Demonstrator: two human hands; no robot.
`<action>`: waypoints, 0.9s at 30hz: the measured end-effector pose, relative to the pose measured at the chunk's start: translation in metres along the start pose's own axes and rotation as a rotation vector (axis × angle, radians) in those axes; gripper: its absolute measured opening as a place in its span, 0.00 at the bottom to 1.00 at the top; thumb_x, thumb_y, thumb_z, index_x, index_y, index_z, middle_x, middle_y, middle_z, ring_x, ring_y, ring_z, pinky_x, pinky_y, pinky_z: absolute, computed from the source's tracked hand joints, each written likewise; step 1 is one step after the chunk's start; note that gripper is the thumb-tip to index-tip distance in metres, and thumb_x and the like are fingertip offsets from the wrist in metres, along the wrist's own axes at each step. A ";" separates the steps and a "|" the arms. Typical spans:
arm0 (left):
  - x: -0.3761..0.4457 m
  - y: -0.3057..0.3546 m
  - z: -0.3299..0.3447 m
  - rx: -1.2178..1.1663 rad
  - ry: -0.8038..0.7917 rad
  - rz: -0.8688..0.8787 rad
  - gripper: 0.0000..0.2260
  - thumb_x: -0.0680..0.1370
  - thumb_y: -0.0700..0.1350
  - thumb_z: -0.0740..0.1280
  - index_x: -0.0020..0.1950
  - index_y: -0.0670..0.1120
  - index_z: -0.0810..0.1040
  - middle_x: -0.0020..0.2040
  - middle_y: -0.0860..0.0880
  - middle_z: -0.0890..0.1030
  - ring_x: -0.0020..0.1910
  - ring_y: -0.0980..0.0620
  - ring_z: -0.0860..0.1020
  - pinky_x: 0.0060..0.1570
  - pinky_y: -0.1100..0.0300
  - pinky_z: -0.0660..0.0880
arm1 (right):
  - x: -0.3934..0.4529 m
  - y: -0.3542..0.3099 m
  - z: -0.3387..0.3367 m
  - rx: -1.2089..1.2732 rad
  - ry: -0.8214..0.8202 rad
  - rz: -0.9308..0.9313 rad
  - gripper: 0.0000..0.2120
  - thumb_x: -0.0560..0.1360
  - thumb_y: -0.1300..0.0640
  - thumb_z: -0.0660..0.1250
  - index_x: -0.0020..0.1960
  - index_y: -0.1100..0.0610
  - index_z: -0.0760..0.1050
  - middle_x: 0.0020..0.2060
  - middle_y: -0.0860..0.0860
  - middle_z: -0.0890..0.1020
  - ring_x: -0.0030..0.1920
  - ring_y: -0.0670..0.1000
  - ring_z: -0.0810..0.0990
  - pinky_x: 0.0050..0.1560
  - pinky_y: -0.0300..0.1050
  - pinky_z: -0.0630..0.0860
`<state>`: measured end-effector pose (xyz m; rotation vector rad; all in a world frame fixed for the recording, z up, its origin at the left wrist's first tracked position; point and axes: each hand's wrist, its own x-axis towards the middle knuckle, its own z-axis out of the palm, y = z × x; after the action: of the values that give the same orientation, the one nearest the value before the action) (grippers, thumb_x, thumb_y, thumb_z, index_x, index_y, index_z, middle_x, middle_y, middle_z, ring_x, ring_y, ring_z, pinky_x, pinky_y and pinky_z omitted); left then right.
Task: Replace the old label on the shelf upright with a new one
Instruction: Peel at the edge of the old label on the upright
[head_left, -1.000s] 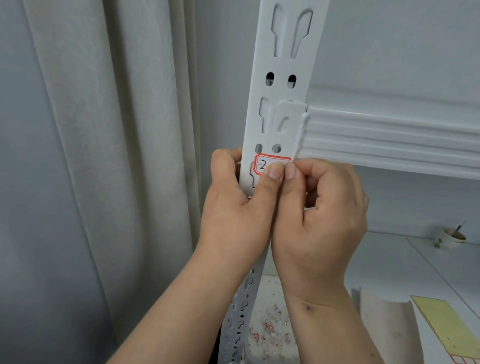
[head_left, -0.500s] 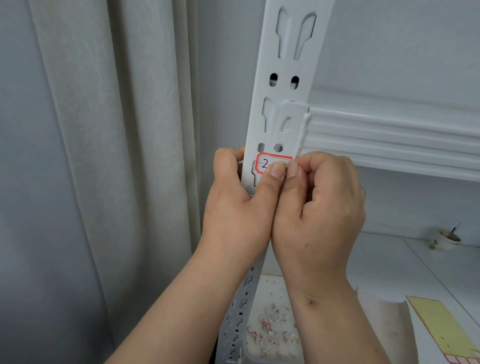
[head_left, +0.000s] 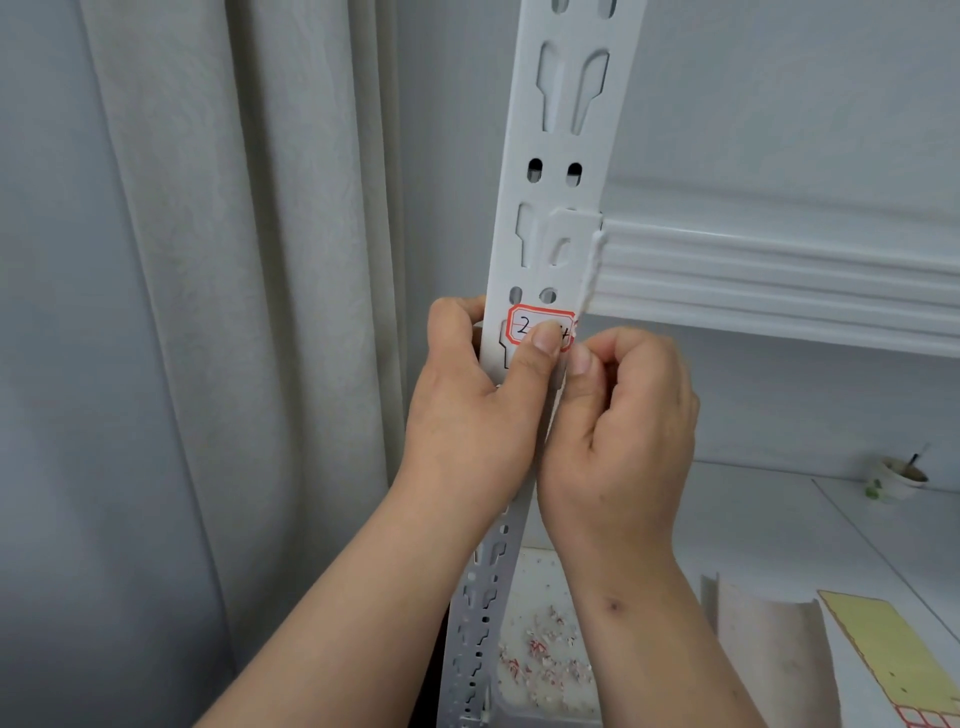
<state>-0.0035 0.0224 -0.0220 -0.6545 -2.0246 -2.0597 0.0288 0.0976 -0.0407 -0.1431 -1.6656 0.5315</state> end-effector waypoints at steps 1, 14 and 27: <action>0.000 0.000 0.000 0.002 0.002 0.001 0.09 0.76 0.56 0.68 0.50 0.57 0.69 0.39 0.63 0.82 0.37 0.67 0.80 0.37 0.68 0.76 | 0.000 0.000 -0.001 0.014 0.007 0.003 0.04 0.77 0.58 0.59 0.45 0.56 0.71 0.40 0.43 0.70 0.41 0.45 0.69 0.46 0.52 0.70; -0.002 0.000 0.000 0.062 0.018 0.017 0.08 0.76 0.57 0.67 0.47 0.58 0.69 0.38 0.62 0.81 0.37 0.67 0.78 0.34 0.72 0.72 | 0.012 -0.005 0.003 -0.116 0.069 -0.070 0.04 0.75 0.61 0.63 0.42 0.58 0.74 0.39 0.47 0.76 0.39 0.49 0.71 0.45 0.46 0.65; -0.007 -0.006 -0.004 0.087 0.010 0.060 0.13 0.79 0.51 0.67 0.62 0.60 0.71 0.48 0.64 0.82 0.45 0.68 0.80 0.42 0.71 0.74 | 0.000 -0.003 -0.003 0.028 0.041 -0.004 0.03 0.76 0.55 0.62 0.49 0.52 0.70 0.42 0.42 0.71 0.42 0.46 0.72 0.47 0.53 0.73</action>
<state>-0.0006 0.0172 -0.0305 -0.6787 -2.0508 -1.9258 0.0326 0.0959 -0.0387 -0.1294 -1.6178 0.5454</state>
